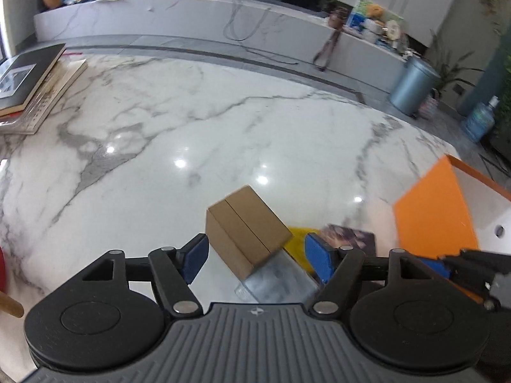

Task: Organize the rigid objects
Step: 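Grasp the anime-print card box with the right tool while the left tool grasps the brown cardboard box, then lift both held boxes and carry them over the orange box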

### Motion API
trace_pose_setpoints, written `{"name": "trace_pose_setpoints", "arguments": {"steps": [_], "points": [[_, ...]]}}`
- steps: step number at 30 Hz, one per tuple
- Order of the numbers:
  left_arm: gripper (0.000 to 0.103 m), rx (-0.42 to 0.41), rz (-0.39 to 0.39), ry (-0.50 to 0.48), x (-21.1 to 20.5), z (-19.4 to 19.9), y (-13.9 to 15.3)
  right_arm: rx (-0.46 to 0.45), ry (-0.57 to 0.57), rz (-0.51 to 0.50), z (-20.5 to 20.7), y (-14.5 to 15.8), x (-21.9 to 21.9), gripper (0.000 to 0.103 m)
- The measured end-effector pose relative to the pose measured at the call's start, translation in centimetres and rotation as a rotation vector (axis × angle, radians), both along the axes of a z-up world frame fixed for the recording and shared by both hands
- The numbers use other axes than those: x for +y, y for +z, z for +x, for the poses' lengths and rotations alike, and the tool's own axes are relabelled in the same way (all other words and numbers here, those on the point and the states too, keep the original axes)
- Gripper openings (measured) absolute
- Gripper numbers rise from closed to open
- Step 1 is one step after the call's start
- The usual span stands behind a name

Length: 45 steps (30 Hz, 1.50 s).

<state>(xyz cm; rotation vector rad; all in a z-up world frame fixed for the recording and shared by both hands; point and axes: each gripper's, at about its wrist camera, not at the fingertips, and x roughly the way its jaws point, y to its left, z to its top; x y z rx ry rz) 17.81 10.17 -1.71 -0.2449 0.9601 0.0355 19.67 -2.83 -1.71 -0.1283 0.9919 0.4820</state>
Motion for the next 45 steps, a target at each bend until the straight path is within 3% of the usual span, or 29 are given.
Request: {"name": "trace_pose_setpoints", "arguments": {"steps": [4,8,14,19,24,27,37,45], "points": [[0.082,0.034,-0.021,0.055,0.3,1.6,-1.0,0.028,-0.048,-0.002,1.5,-0.7,0.3,0.065],[0.082,0.039,-0.037,0.074,0.4,2.5,-1.7,0.074,-0.09,0.013,2.8,-1.5,0.3,0.066],[0.072,0.043,-0.044,0.062,1.0,2.7,-2.4,0.108,-0.097,0.012,3.4,-2.4,1.3,0.066],[0.055,0.073,-0.013,0.026,1.7,2.0,-1.9,0.11,-0.075,-0.005,3.2,-2.2,1.2,0.064],[0.059,0.083,-0.042,0.048,2.5,2.1,-2.6,0.122,-0.072,-0.022,3.2,-2.2,1.3,0.064],[0.059,0.052,0.027,0.017,1.7,2.2,-2.6,0.13,-0.08,-0.042,3.2,-2.6,1.6,0.065],[0.053,0.044,0.075,-0.025,1.3,2.0,-2.9,0.134,-0.083,-0.037,3.0,-2.8,1.7,0.062],[0.053,-0.036,0.045,-0.023,1.3,0.2,-0.4,0.102,-0.071,0.009,2.2,-0.9,0.7,0.061]]}}
